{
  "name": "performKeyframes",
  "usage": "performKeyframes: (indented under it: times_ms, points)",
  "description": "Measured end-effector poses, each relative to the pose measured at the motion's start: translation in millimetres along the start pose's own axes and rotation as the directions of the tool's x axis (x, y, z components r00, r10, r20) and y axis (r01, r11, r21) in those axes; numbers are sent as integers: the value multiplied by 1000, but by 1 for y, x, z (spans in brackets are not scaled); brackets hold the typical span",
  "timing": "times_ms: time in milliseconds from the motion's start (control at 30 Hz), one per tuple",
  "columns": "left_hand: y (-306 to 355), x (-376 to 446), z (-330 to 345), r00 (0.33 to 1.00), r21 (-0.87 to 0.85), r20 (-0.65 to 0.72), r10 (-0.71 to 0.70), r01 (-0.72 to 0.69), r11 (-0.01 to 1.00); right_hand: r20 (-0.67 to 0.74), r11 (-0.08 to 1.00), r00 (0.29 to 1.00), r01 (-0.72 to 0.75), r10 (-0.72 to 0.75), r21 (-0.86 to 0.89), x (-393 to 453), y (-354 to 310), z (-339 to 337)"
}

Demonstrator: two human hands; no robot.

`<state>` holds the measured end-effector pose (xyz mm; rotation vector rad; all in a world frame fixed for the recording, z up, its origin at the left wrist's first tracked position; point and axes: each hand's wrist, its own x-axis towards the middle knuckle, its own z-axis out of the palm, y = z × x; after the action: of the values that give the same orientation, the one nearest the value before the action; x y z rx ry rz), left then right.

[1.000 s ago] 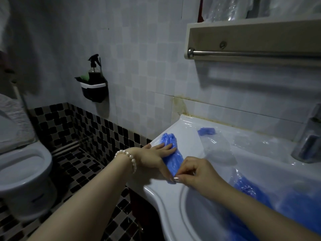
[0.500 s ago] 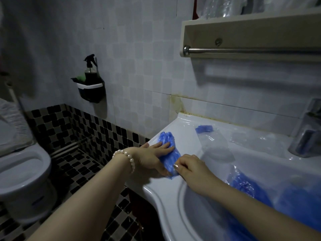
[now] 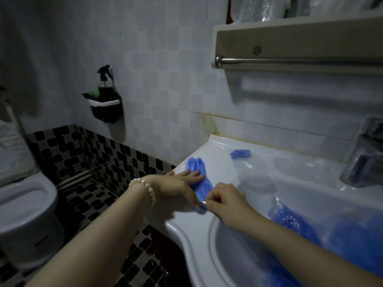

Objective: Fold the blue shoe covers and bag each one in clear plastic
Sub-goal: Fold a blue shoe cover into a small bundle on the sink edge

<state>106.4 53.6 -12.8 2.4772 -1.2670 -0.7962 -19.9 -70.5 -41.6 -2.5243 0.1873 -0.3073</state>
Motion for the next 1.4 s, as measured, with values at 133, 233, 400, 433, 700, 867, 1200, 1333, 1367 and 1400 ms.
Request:
performKeyframes:
  times_ms: [133,233,400,433,700,867,1200,1333,1367,1400]
  points:
    - [-3,2,3,999,151,-31,24,-19,988,-16,995,997,-73,72,-72,1,-4,4]
    - [-6,3,4,999,155,-45,28,-20,988,-34,994,998,-64,61,-92,2,-6,3]
    - [-7,5,3,998,154,-46,33,-26,988,-21,960,1000,16,-10,278,-3,7,3]
    - [-7,5,3,998,154,-48,32,-24,988,-12,952,998,56,-55,301,-5,9,1]
    - [-1,5,3,999,-41,-39,10,-12,999,28,996,1000,6,-3,-93,2,-3,-1]
    - [-8,5,5,998,56,-61,18,-15,998,14,968,997,-72,78,-240,8,-7,0]
    - [-9,7,5,997,79,-73,25,-19,997,-35,945,959,284,-282,165,1,18,-10]
    - [-10,8,6,997,97,-69,31,-24,995,-131,956,953,285,-274,73,8,24,-6]
    - [-11,8,5,997,98,-63,33,-27,995,-147,961,952,275,-267,35,9,21,-5]
    - [-10,8,5,998,92,-58,36,-30,995,-147,964,953,266,-265,-17,9,17,-4]
